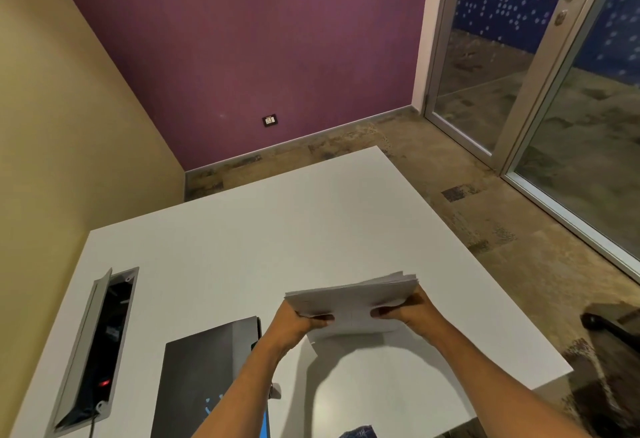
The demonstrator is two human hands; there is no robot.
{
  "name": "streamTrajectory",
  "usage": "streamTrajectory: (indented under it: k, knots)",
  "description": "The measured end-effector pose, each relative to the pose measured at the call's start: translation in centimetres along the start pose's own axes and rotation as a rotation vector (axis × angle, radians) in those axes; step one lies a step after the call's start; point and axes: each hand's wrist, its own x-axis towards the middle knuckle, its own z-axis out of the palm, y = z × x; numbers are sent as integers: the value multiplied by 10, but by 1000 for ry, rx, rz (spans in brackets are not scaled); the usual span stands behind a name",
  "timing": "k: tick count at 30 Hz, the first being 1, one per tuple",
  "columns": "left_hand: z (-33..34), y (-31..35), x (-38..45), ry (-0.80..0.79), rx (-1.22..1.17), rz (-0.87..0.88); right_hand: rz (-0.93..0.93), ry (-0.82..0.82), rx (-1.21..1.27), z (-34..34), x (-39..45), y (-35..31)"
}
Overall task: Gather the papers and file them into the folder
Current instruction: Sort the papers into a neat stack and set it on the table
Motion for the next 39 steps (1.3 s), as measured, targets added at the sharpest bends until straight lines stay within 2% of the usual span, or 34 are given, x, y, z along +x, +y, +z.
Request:
streamTrajectory:
  k: [5,12,17,20,25,27,31,34,39]
  knots:
    - [3,-6,-4,29,45,18,-20,40,2,2,-1,6]
    - [1,-10,-1,56,67,34,-20,-14,-30,2,4,11]
    - [1,-32,-6,-24,280,-63,66,-53,-119,-7,-3,30]
    - [3,-43,-11,1,328,-85,12,-6,-112,-6,-11,35]
    - [6,-40,-15,80,237,-63,-59,49,-117,0,-14,33]
    - [10,-38,-19,97,123,-54,-78,47,-98,1,-10,34]
    - [24,-37,-20,164,-113,-152,-63,-30,-28,10,-9,35]
    - [34,-35,-21,119,-232,-174,-37,-86,-20,16,-9,37]
    - [32,-33,-20,102,-198,-233,1,-129,-81,18,-5,45]
